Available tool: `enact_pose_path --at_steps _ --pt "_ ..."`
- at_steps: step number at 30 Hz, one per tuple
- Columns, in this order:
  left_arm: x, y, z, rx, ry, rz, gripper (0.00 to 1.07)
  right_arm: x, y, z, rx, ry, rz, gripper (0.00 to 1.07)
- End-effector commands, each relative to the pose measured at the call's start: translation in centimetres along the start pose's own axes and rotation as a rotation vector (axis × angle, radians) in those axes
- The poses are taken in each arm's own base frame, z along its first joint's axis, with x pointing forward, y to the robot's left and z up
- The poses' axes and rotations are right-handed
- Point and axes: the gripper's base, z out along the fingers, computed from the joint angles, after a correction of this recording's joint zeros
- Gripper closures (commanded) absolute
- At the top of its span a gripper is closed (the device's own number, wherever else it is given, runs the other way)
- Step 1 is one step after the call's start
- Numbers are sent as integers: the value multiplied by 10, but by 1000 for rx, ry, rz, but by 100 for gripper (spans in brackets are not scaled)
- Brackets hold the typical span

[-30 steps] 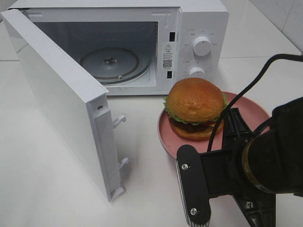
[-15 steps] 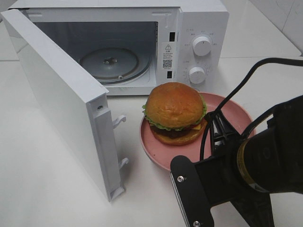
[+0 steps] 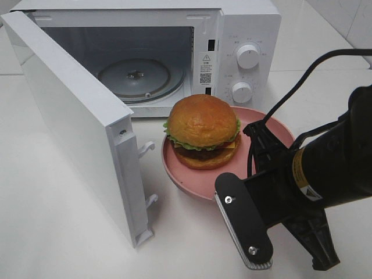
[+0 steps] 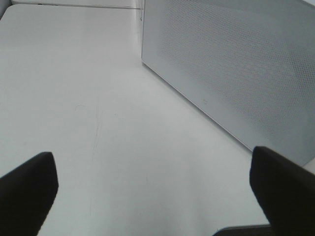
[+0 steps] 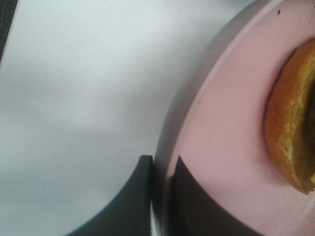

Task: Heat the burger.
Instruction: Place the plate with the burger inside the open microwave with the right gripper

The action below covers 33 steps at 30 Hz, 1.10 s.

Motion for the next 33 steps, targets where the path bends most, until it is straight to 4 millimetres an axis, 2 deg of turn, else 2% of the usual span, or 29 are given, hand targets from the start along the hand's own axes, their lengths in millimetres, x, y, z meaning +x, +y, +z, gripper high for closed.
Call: enact_pose_path --at_steps 1,8,18,27,33 --pt "0 -1 0 7 -9 -7 9 -3 -11 -3 59 -74 -46 107" --pt "0 -1 0 7 -9 -7 9 5 -18 0 62 -158 -109 107" --pt "0 -1 0 7 -9 -7 9 21 -27 4 91 -179 -164 107" --pt "0 -1 0 7 -9 -7 9 18 -37 12 113 -183 -212 107" --pt "0 -1 0 7 -9 -7 9 11 -55 19 116 -184 -200 107"
